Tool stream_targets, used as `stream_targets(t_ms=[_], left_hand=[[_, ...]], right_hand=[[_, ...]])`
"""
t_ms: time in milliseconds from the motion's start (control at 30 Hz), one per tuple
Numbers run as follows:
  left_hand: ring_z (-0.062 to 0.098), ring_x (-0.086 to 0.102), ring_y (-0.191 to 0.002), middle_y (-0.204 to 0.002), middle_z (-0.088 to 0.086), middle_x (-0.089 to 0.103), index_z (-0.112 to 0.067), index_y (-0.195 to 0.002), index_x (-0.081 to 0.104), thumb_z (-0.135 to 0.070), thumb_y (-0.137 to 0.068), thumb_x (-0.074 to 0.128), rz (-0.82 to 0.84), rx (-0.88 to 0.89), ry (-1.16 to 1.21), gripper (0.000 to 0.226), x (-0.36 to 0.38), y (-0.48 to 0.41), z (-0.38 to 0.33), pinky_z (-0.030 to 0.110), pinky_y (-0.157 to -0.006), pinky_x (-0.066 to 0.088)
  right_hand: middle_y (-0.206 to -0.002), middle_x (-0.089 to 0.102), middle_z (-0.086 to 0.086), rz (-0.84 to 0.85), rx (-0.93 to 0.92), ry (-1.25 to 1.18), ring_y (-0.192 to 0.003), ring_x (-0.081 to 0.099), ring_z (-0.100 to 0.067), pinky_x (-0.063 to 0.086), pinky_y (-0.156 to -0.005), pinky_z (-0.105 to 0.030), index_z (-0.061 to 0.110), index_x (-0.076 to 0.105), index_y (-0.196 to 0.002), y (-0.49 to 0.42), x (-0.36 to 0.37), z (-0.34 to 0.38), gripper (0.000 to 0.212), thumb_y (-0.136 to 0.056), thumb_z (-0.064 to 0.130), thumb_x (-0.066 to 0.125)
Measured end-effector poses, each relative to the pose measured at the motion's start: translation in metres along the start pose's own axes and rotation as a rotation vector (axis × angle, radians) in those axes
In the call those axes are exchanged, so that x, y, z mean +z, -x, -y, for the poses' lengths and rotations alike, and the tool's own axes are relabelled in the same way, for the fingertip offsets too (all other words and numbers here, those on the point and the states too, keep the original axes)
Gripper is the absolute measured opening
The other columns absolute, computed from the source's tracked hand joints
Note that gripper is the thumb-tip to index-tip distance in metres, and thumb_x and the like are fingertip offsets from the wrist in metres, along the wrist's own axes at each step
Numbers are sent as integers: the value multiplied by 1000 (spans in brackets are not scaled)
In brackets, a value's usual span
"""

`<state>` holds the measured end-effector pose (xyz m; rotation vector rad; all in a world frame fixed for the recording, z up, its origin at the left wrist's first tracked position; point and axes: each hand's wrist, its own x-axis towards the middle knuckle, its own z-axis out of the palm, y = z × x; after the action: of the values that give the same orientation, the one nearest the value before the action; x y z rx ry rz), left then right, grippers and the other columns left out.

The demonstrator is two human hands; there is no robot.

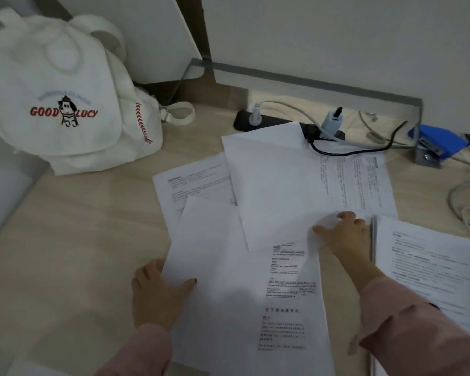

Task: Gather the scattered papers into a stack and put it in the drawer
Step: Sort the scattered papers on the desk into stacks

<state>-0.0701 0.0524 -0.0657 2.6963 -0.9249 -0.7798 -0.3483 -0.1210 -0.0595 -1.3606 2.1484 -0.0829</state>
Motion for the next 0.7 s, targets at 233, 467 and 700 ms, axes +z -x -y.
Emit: stream_targets(t_ms=[233,467,700], left_hand=[[29,50,-109,-117,12,57,-10,-115,51,-35,-80,64,190,-7,58,45,-9,-12,1,38,-91,41],[29,58,-83,-91,2,60,-20,-97,50,-29,-87,56,-124,186,227,14,-91,-11,-16,33,-73,42],[14,43,-71,-77,7,57,-12,-106,66,-14,-80,47,-636,925,-15,32,-124,-2,-36,24,-57,40]], right_hand=[[-97,63,-19,-1,-46,-225,-79,60,-32,52,-73,-44,3,53,-98,12,5,3,19,-87,18,55],[-84,64,-13,-198,-206,-554,-36,59,-8,42,-40,-12,10,50,-104,63,-45,25,13,-93,16,46],[-80,64,-10,-493,-362,-720,-48,64,-12,50,-54,-35,38,44,-78,116,-94,38,18,-93,29,48]])
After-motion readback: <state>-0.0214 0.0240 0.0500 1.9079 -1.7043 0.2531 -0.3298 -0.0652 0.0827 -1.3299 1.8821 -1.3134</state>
